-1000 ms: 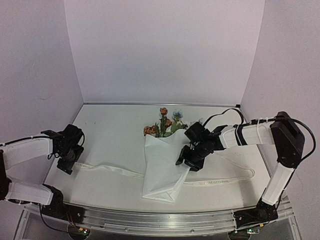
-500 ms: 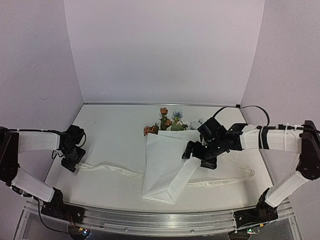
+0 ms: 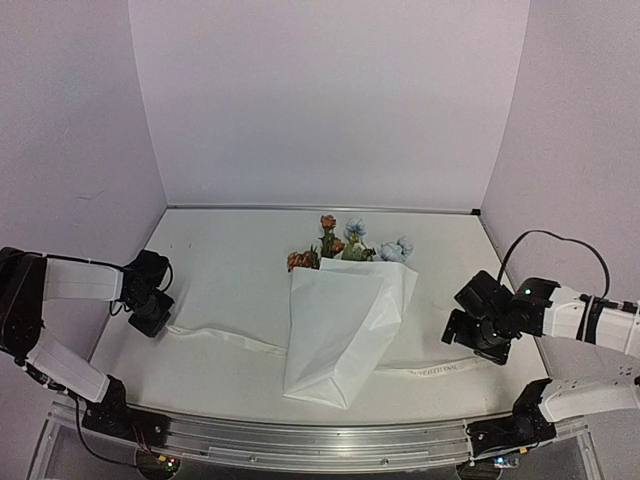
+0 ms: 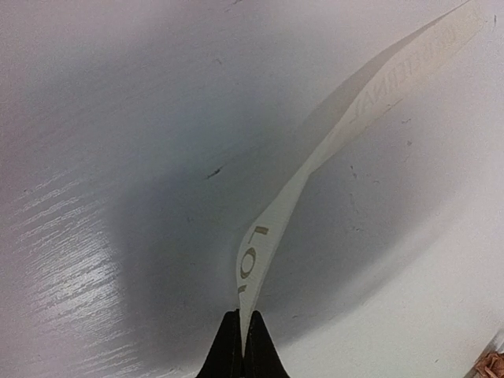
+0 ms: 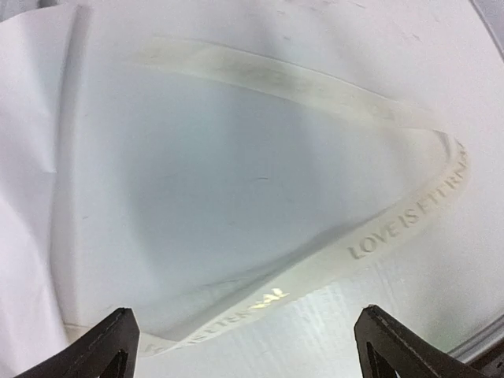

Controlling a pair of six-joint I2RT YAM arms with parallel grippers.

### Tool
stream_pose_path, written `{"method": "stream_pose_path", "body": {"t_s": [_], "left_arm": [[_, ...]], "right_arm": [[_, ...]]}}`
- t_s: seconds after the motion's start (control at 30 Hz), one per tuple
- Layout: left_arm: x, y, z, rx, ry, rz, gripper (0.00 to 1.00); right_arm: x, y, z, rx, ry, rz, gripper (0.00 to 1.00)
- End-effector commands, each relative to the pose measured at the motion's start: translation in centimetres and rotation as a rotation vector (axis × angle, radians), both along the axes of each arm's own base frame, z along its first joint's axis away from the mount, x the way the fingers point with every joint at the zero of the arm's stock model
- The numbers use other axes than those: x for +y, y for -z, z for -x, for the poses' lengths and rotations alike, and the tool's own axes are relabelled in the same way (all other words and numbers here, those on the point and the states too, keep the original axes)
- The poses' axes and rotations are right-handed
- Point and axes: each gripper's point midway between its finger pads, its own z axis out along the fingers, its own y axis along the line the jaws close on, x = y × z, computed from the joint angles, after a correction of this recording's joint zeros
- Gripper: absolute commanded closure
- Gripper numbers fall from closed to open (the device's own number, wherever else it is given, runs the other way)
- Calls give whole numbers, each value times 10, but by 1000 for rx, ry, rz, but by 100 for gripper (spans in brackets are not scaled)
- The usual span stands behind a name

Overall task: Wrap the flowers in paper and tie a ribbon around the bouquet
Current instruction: Adjust the right side of the ribbon at the center of the board.

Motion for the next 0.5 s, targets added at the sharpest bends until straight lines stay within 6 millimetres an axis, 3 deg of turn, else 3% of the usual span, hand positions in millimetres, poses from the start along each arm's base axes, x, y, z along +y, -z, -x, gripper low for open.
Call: {"method": "stream_pose_path", "body": {"t_s": [0.0, 0.1, 0.23, 0.47], "left_arm": [[1, -27, -23, -82, 54, -30, 100], [2, -37, -27, -108, 70, -45, 100], [5, -49, -30, -143, 86, -73, 100], [5, -54, -35, -163, 106, -84, 100]], "right_arm": [[-55, 16, 19, 16, 177, 109, 2], [-69, 31, 29, 88, 246, 81, 2], [-71, 45, 33, 159, 307, 14, 6], [-75, 65, 27, 201, 385, -15, 26]]}}
